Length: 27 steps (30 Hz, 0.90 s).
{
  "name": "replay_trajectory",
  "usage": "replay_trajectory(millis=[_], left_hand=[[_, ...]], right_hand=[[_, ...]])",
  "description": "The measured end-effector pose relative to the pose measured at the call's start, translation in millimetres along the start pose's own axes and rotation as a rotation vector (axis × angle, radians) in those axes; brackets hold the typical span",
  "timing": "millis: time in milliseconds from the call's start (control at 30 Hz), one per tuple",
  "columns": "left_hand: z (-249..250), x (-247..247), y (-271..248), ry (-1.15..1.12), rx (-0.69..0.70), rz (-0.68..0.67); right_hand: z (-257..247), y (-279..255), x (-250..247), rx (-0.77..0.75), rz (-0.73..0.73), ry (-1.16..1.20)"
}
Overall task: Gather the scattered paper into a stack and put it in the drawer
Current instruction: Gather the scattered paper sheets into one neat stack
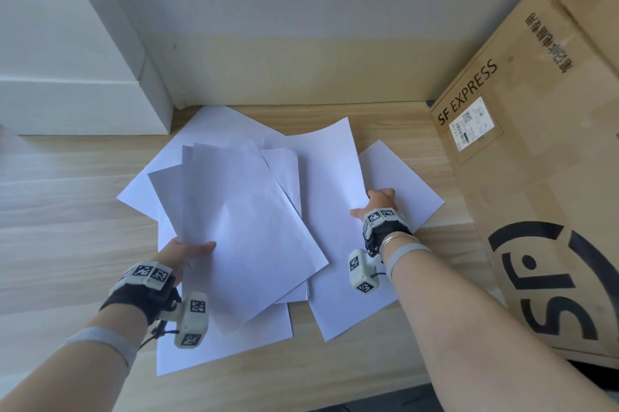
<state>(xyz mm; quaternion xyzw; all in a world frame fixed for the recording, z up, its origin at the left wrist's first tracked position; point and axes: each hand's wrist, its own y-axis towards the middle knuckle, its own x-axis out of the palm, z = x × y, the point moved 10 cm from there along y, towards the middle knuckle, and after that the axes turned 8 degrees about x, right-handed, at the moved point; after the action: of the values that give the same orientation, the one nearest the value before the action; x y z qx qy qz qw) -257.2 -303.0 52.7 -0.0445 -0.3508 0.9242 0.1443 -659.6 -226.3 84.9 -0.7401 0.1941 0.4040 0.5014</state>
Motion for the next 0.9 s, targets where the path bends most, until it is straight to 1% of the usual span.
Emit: replay_trajectory(millis=[167, 233, 367, 433, 533, 600, 667, 800, 900], left_hand=[[2.2, 4.7, -4.7, 0.005, -0.012, -0.002], [-0.5, 5.3, -5.3, 0.008, -0.031, 0.001], [-8.4, -0.8, -7.1, 0.032, -0.062, 0.04], [-9.9, -1.6, -8.5, 0.036, -0.067, 0.036], [-12.8, -3.4, -8.1, 0.052, -0.081, 0.036], [-13.7, -4.5, -7.1, 0.063, -0.085, 0.048], [-12.9, -4.2, -7.0, 0.07, -0.084, 0.06], [-13.0, -6.6, -6.8, 0.101, -0.086, 0.076], [-11.5, -6.6, -7.2, 0.13, -0.09, 0.07]], right_hand=[[-8.3, -3.6, -4.4, -0.068, -0.024, -0.019], [-3.2, -5.8, -8.1, -0.056, 0.025, 0.011], [6.7, -11.7, -31.8, -0.104, 0.134, 0.244], [13.7, -13.9, -46.9, -0.121, 0.165, 0.3], [28.8, -12.8, -65.9, -0.077, 0.17, 0.325], [37.9, -12.5, -73.6, -0.03, 0.152, 0.271], [46.4, -12.4, -83.0, -0.007, 0.164, 0.269], [59.6, -15.2, -105.3, -0.001, 0.247, 0.374], [68.6, -17.1, -120.5, 0.035, 0.272, 0.457]])
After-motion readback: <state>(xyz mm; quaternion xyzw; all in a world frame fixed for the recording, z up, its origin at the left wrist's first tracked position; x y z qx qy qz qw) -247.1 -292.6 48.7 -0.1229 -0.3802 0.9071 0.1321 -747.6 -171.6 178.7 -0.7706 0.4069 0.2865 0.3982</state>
